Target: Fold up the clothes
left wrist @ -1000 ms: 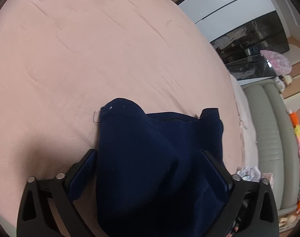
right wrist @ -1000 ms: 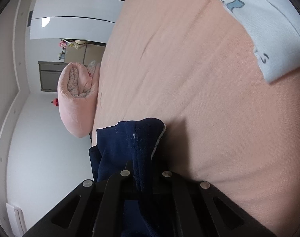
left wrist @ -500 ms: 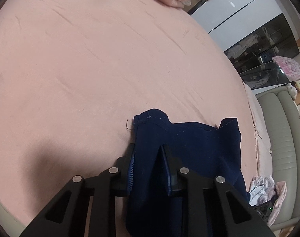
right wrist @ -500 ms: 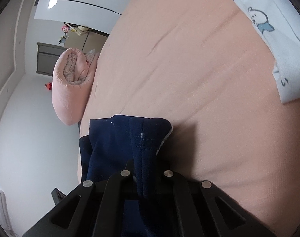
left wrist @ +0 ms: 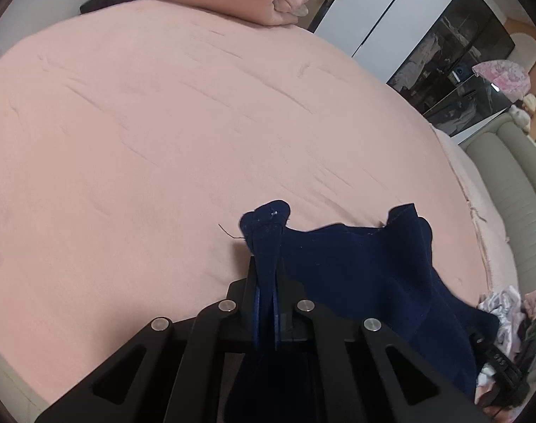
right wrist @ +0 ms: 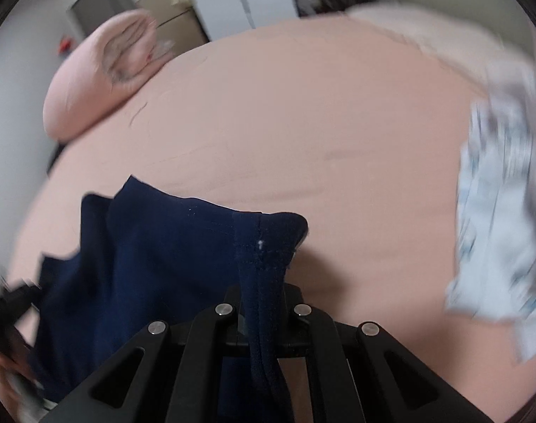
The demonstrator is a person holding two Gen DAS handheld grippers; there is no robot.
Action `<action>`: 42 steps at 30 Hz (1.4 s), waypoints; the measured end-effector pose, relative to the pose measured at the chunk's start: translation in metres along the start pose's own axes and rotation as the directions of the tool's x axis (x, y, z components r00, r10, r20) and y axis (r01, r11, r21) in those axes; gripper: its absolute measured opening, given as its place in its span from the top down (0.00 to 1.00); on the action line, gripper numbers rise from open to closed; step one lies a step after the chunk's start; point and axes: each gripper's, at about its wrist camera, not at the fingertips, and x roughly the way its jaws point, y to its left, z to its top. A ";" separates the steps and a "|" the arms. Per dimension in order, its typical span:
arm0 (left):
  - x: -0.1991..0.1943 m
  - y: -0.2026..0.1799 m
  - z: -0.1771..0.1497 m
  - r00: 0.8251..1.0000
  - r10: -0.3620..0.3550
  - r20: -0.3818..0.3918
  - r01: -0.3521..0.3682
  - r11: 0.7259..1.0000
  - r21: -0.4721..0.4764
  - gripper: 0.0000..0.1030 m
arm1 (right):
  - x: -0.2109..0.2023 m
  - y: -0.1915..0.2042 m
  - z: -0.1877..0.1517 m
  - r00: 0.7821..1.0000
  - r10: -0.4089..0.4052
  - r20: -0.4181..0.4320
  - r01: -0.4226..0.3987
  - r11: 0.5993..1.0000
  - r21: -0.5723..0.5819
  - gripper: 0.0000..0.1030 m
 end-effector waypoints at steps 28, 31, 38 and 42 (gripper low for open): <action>-0.016 0.003 0.020 0.989 0.147 -0.013 -0.147 0.989 0.003 0.81 | -0.023 -0.014 0.025 0.971 -0.228 0.075 0.235 0.965 -0.120 0.23; -0.022 -0.008 0.018 0.989 0.148 0.010 -0.148 0.989 0.028 0.14 | -0.037 -0.014 0.028 0.971 -0.221 0.089 0.231 0.964 -0.132 0.23; -0.043 -0.023 0.007 0.991 0.125 0.054 -0.128 0.990 0.058 0.00 | -0.061 -0.009 0.029 0.977 -0.194 0.090 0.206 0.965 -0.160 0.23; -0.053 -0.022 0.006 0.991 0.123 0.060 -0.126 0.990 0.066 0.00 | -0.069 -0.005 0.025 0.980 -0.180 0.083 0.192 0.968 -0.160 0.23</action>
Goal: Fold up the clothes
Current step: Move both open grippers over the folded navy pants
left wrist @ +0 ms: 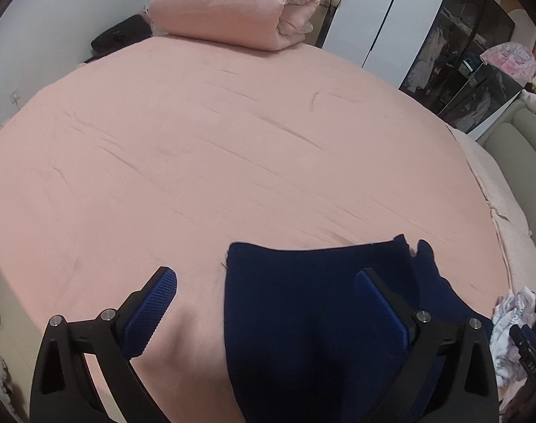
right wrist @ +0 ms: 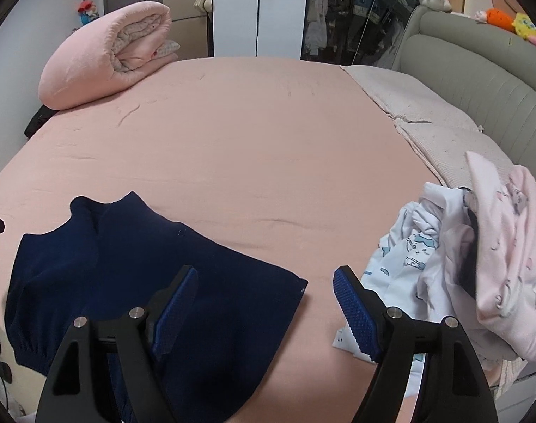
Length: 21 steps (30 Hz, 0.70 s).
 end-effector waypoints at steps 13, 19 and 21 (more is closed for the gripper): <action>-0.036 -0.032 -0.015 0.998 0.047 0.049 -0.055 0.985 0.164 0.00 | -0.020 0.019 -0.010 0.999 0.037 -0.021 -0.038 0.999 -0.031 0.23; -0.036 -0.065 -0.036 0.994 0.062 0.085 -0.082 0.964 0.254 0.00 | -0.034 0.025 -0.025 0.998 0.055 -0.025 -0.056 0.997 -0.048 0.23; -0.036 -0.073 -0.041 0.997 0.036 0.069 -0.053 0.964 0.262 0.00 | -0.039 0.026 -0.031 0.998 0.063 -0.023 -0.064 0.997 -0.051 0.23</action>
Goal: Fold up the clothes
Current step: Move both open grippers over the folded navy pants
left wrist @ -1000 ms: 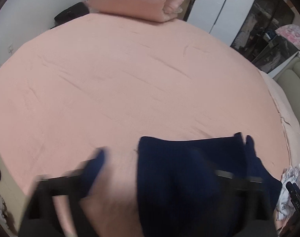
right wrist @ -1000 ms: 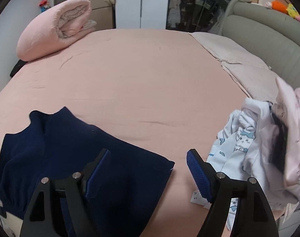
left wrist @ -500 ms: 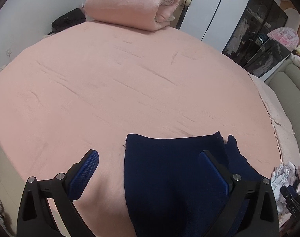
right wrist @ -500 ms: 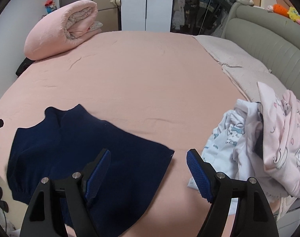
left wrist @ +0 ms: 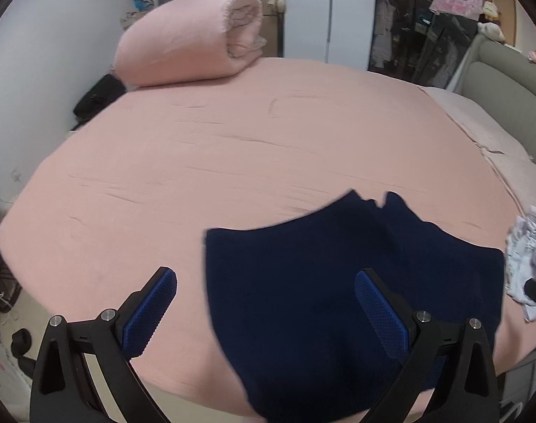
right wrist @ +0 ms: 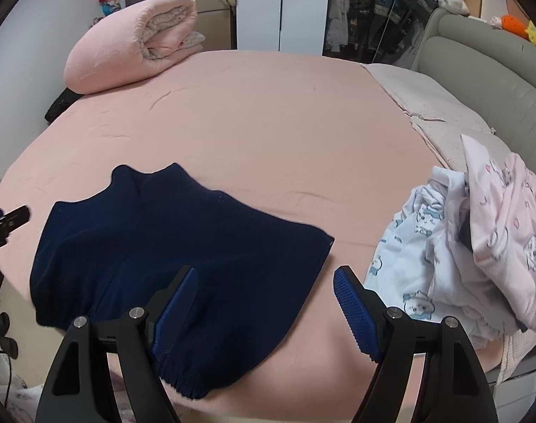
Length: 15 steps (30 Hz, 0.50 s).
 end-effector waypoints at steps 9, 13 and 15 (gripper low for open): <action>-0.003 -0.043 -0.016 1.000 -0.020 -0.008 0.021 0.991 0.130 0.00 | -0.012 -0.015 -0.027 0.999 0.028 -0.034 -0.026 0.998 0.054 0.23; 0.000 -0.067 -0.028 1.000 -0.015 -0.014 0.018 0.977 0.212 0.00 | -0.011 -0.027 -0.044 0.996 0.079 -0.050 -0.071 0.988 0.140 0.23; 0.000 -0.081 -0.034 1.000 -0.012 -0.010 0.014 0.964 0.265 0.00 | -0.008 -0.032 -0.054 0.993 0.106 -0.061 -0.093 0.978 0.188 0.23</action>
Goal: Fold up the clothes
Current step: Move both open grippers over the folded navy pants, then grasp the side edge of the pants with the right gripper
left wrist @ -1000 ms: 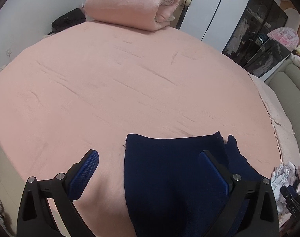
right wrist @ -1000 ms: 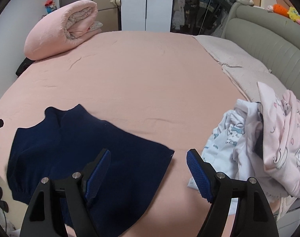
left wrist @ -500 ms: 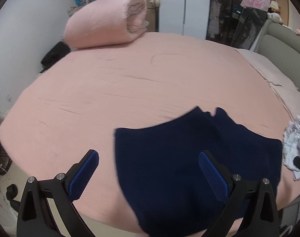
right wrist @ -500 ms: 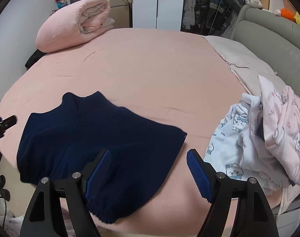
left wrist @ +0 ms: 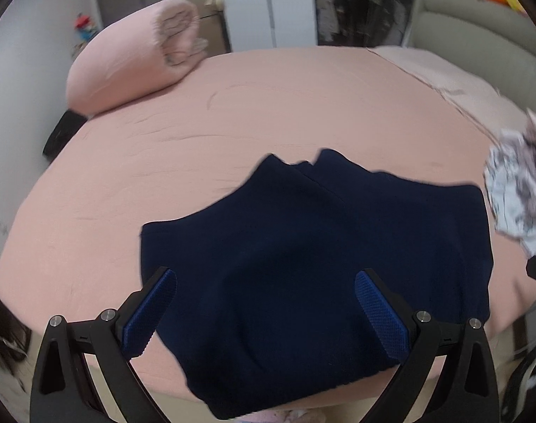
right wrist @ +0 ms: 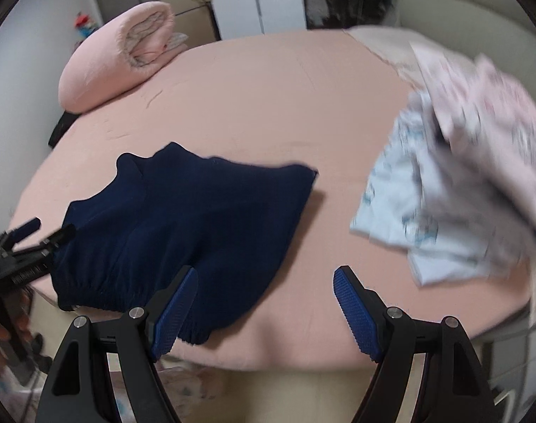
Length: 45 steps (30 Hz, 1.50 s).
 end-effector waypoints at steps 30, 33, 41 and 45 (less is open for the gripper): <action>-0.015 -0.135 -0.057 0.979 0.051 0.195 -0.157 0.800 0.579 0.00 | 0.081 -0.032 -0.063 0.789 0.614 0.028 -0.507 0.625 0.593 0.23; -0.015 -0.138 -0.061 0.978 0.043 0.202 -0.156 0.792 0.590 0.00 | 0.092 -0.030 -0.062 0.766 0.641 0.052 -0.532 0.585 0.612 0.23; -0.011 -0.146 -0.067 0.977 0.025 0.210 -0.151 0.779 0.609 0.00 | 0.120 -0.037 -0.063 0.677 0.717 0.167 -0.591 0.393 0.705 0.20; -0.012 -0.149 -0.067 0.971 0.025 0.237 -0.168 0.779 0.604 0.00 | 0.127 -0.043 -0.073 0.635 0.721 0.277 -0.616 0.255 0.746 0.20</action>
